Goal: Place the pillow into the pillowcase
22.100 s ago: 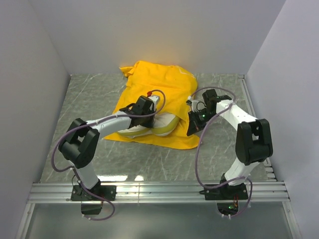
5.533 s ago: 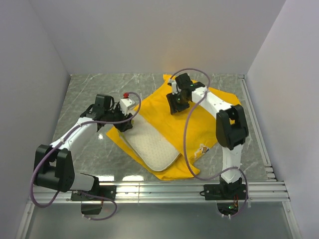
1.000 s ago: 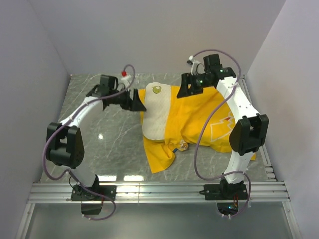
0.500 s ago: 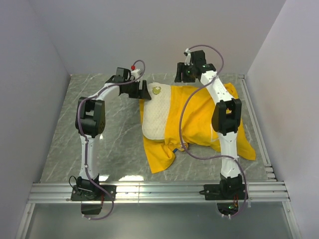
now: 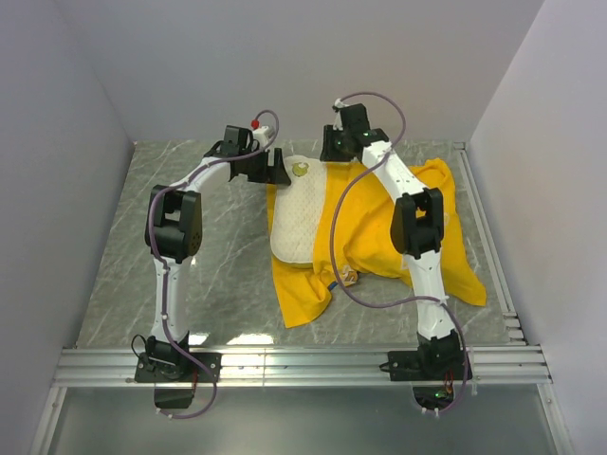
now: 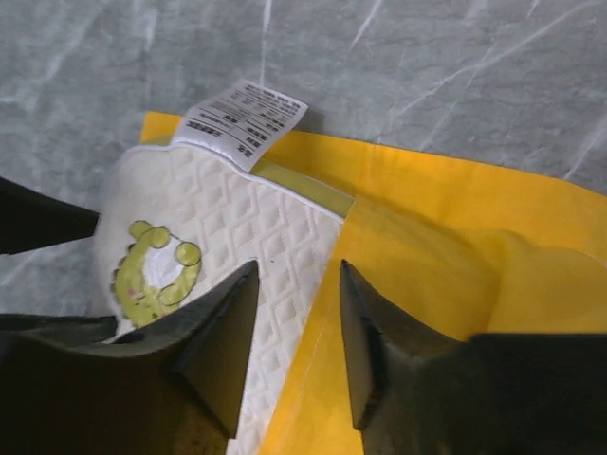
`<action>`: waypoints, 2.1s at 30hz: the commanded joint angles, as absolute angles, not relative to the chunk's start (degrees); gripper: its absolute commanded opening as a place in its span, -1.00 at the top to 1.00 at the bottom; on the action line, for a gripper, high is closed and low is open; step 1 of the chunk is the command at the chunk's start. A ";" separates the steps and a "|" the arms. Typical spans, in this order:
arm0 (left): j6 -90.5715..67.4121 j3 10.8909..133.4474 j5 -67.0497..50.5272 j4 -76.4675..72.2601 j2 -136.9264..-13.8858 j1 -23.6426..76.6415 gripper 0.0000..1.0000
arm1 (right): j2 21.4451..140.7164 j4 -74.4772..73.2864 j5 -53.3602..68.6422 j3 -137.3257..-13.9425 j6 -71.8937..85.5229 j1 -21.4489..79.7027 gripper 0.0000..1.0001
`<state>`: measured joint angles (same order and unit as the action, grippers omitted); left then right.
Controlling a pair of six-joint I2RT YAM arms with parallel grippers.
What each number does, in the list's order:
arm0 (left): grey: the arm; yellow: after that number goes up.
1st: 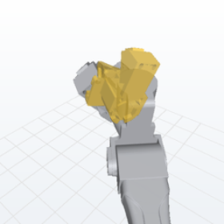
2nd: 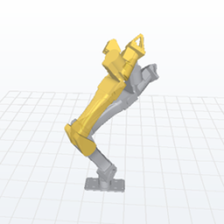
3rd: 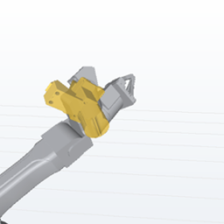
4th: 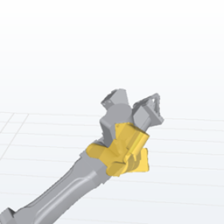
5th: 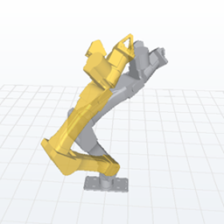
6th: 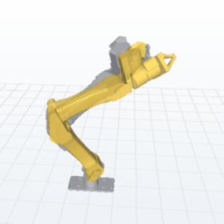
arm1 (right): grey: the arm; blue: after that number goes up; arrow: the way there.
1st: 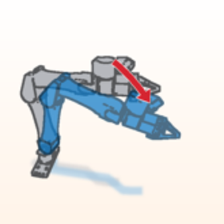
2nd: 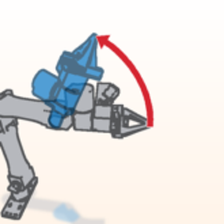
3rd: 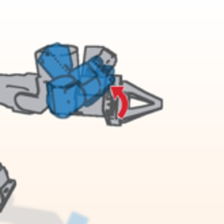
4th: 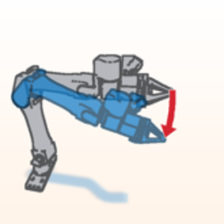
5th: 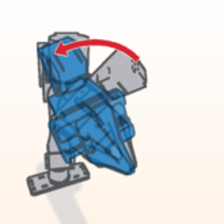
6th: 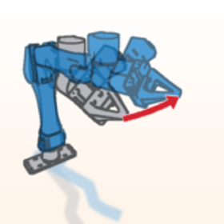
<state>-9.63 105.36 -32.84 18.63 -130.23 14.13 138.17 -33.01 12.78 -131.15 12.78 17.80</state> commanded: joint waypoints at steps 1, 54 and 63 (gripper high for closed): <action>-10.90 106.09 -32.25 15.38 -130.08 14.68 -0.73 | 140.10 -32.87 1.09 -132.19 11.87 18.63 0.15; -17.49 61.71 -44.48 3.00 -94.58 -1.76 -0.54 | 117.94 -44.12 -16.87 -102.57 2.73 45.79 -1.00; -26.79 54.50 -45.07 -3.68 -95.45 -2.29 -0.39 | 124.28 -47.46 -12.40 -104.85 -3.42 44.65 0.46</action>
<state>-22.87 56.36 -43.75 0.54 -96.12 -2.11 124.03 -44.31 -13.50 -102.24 -0.75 45.76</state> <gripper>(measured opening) 0.708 0.601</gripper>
